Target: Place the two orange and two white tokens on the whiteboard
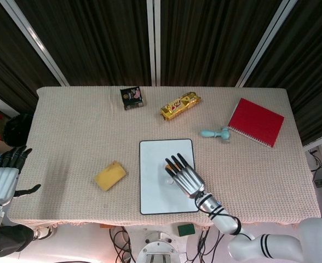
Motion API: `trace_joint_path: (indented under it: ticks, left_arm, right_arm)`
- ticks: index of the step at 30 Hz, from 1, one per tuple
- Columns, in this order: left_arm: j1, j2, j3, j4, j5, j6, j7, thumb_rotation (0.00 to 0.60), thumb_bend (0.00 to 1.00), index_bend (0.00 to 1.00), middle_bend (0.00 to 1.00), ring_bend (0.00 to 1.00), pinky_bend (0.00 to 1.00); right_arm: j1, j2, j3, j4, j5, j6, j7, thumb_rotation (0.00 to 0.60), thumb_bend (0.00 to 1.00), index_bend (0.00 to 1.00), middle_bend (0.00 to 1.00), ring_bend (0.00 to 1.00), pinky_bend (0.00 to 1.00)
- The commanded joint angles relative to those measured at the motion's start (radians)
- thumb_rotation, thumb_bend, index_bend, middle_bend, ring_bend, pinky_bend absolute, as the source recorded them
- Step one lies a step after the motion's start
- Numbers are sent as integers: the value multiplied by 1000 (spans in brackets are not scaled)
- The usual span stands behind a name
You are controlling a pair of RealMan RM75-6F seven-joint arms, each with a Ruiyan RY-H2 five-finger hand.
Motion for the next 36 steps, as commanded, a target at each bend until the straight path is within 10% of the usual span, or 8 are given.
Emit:
trace_joint_path:
  ticks: [1,18,29,36]
  left_arm:
    - [0,0,1,-1,1,0,1,479,95,83,38,0,95]
    - [5,1,1,0,12,16,-9,478,95,83,38,0,95]
    - [14,-5,3,-19,20,37,30,479,95,83,38,0,95]
    - [18,-11,6,-29,24,44,55,477,95,82,38,0,95]
  right_arm:
    - [2,-3,1,4,2,-5,0,600,359,192,14,0,0]
    - [-153,290,-93,-146,-194,269,248,600,341,58,3,0,0]
    - [-437,413,-122,155,-142,563,750,600,330,0,0,0,0]
    - [-509,439,-97,216,-104,579,854,600,330,0,0,0,0]
